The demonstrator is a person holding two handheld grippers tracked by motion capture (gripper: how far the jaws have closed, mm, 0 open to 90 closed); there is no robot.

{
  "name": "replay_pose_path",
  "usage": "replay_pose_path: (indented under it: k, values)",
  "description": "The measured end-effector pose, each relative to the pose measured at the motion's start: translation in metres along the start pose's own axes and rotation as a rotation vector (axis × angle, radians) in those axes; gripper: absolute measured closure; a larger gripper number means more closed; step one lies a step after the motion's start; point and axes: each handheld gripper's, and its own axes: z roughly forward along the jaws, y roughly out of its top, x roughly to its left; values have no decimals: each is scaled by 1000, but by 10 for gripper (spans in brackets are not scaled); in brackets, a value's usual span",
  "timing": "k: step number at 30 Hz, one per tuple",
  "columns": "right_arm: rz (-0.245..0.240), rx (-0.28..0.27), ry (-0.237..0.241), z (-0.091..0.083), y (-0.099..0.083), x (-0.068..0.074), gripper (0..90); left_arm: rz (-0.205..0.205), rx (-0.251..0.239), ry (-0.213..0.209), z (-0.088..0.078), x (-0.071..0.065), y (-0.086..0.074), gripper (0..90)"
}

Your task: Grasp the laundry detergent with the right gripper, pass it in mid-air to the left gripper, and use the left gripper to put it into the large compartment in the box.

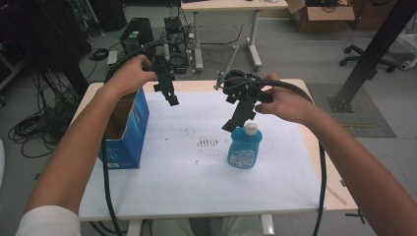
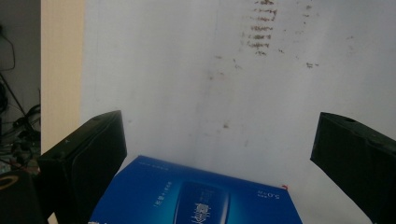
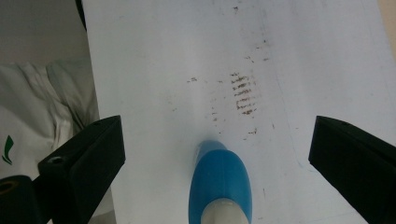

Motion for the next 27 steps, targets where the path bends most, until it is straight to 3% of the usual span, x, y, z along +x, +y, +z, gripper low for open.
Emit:
replay_pose_path:
  k: [22, 27]
  values:
    - [18, -11, -17, -10, -10, 0, 34, 2, -2, 8, -5, -5, -1, 37]
    - [29, -22, -3, -14, -17, 2, 33, 5, -2, 6, -4, -5, 0, 37]
